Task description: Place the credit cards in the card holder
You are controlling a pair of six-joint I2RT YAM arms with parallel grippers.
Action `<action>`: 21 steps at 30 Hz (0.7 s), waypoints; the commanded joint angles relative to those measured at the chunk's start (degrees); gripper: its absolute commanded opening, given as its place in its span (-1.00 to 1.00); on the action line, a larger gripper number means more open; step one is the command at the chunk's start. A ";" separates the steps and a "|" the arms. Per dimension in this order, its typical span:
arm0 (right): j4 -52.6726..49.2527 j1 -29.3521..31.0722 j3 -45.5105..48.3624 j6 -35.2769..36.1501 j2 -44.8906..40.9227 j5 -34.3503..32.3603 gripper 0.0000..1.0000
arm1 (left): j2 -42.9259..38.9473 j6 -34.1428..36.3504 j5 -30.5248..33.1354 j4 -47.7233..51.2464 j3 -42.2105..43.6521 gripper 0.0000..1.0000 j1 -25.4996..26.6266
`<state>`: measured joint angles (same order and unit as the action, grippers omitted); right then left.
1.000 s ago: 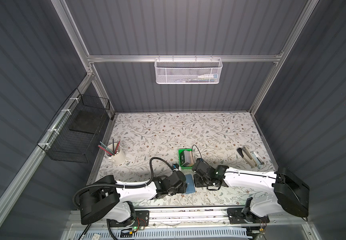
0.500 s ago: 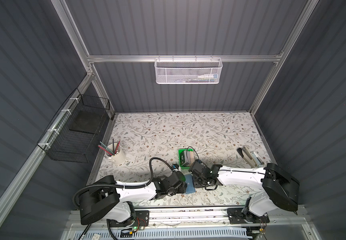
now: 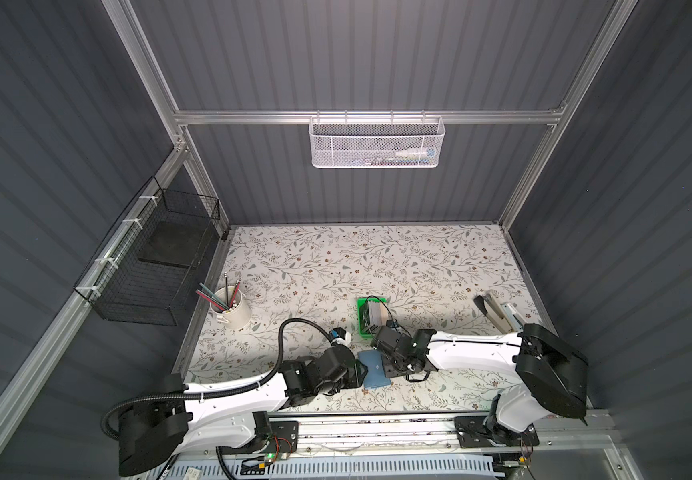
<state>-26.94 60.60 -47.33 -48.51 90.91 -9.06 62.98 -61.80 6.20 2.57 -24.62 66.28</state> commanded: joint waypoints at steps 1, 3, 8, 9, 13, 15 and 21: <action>0.43 -0.04 2.21 -0.52 -0.79 -0.05 -0.44 | -0.95 -2.05 -0.05 3.08 2.26 -0.28 -0.19; 2.24 -0.28 3.12 -0.40 -3.17 0.65 -0.44 | -0.58 -2.12 -0.39 1.76 2.68 -0.31 -0.19; 9.99 -1.89 7.36 -0.81 -10.03 5.74 -0.44 | 3.06 -1.52 -1.60 -0.96 2.12 -0.40 -0.20; 11.31 -2.40 8.31 -1.07 -11.17 6.92 -0.44 | 3.78 -1.48 -1.79 -1.38 2.04 -0.40 -0.17; 17.29 -4.39 12.10 -1.61 -14.08 12.35 -0.44 | 5.42 -1.22 -2.12 -3.10 1.97 -0.42 -0.14; 19.07 -5.12 13.32 -1.81 -14.45 14.41 -0.43 | 5.90 -0.60 -2.32 -3.32 1.45 -0.44 -0.19; 21.52 -5.58 14.49 -1.82 -12.91 16.90 -0.42 | 7.03 0.19 -2.24 -3.06 0.46 -0.45 -0.18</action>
<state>-8.27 55.16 -33.78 -49.93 77.34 5.15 69.38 -62.98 4.40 -0.21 -22.57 66.28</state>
